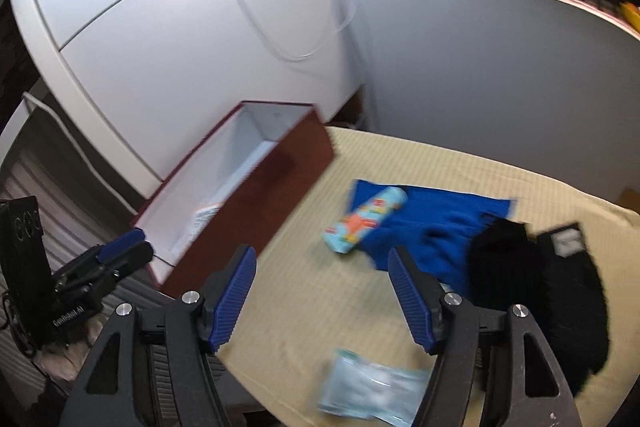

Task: Organize soft objects
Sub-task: 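Open the right tool to drop the wipe pack into the box, then move the right tool to the black fuzzy glove and grasp its cuff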

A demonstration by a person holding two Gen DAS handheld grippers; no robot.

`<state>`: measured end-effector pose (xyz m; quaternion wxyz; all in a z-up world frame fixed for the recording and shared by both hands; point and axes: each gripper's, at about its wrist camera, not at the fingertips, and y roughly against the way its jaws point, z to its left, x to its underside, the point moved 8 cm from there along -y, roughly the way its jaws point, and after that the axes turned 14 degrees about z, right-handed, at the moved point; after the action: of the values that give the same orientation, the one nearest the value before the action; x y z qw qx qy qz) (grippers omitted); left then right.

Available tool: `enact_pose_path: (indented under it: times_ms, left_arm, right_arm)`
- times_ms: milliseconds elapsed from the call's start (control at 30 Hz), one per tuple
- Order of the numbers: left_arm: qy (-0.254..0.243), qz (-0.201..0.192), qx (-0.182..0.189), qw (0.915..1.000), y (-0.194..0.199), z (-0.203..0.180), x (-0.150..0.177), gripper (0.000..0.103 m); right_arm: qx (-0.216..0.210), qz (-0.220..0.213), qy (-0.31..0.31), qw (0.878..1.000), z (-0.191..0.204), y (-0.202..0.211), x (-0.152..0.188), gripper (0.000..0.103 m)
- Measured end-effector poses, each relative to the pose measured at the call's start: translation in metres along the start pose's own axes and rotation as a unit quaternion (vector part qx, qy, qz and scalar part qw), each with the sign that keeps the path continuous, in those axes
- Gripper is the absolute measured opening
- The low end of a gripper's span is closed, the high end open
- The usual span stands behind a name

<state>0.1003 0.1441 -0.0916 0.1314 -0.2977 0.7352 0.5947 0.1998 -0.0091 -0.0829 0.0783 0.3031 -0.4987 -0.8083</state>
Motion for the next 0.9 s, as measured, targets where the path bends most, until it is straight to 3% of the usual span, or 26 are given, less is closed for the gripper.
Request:
enact_pose_path:
  times_ms: [267, 567, 700, 900]
  left_arm:
    - [-0.041, 0.025, 0.033, 0.9983, -0.018, -0.059, 0.001, 0.054]
    - [-0.107, 0.060, 0.065, 0.9904, -0.052, -0.146, -0.001, 0.054]
    - [-0.137, 0.089, 0.082, 0.9832, -0.074, -0.188, 0.004, 0.054]
    - [-0.176, 0.156, 0.110, 0.9657, -0.114, -0.251, 0.021, 0.054]
  right_arm:
    - [0.017, -0.030, -0.064, 0.997, -0.089, 0.046, 0.015, 0.067]
    - [0.052, -0.049, -0.111, 0.991, -0.182, 0.075, 0.040, 0.071]
    - [0.067, -0.038, -0.120, 0.990, -0.215, 0.078, 0.050, 0.071]
    - [0.046, 0.003, -0.139, 0.989, -0.255, 0.061, 0.061, 0.071]
